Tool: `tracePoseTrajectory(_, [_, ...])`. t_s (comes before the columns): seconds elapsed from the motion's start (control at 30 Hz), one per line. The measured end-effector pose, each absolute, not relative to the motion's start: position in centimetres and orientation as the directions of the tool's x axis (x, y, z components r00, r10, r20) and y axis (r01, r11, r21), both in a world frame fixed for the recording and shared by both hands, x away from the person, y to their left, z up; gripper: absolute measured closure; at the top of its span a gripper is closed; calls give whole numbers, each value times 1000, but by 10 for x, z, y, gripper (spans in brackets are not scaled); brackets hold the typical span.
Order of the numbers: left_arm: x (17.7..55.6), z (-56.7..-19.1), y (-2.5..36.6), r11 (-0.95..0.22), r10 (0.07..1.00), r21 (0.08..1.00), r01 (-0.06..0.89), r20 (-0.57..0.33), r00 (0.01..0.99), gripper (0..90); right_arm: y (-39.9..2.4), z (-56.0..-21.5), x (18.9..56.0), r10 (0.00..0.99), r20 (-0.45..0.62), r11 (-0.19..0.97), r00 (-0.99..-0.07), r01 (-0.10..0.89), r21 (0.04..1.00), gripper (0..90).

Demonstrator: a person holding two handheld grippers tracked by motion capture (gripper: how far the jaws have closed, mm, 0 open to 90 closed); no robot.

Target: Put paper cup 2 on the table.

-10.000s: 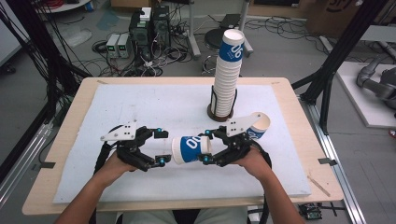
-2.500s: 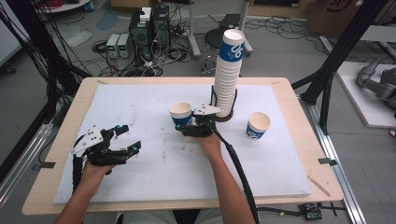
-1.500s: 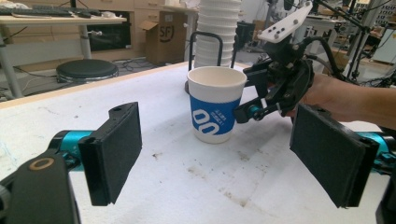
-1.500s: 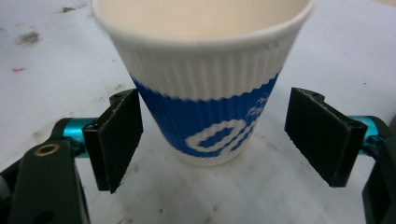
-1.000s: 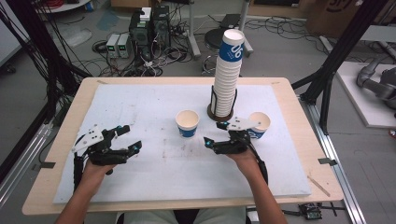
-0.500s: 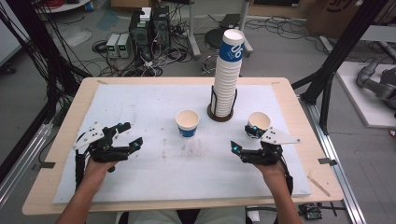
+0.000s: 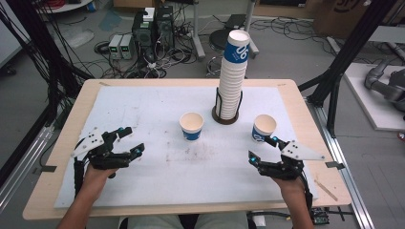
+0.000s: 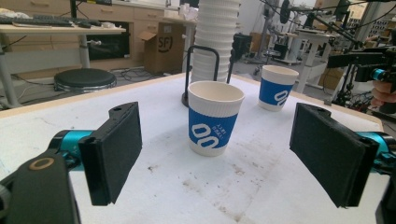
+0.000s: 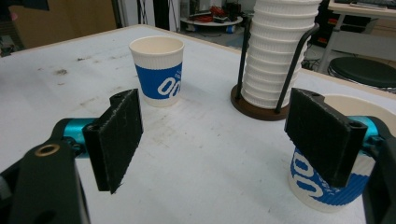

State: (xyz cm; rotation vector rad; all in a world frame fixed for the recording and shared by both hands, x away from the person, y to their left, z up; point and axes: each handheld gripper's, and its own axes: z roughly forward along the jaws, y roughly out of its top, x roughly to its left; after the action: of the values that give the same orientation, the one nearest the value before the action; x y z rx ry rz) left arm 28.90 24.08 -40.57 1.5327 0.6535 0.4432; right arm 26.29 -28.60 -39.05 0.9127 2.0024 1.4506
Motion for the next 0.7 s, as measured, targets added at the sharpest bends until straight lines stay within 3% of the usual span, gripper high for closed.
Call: tracePoseTrajectory(0.7, [291,-408,243,19,645,990,139,-118,755,169,-290,-394,261,765,-19,209,-643,221,952,198])
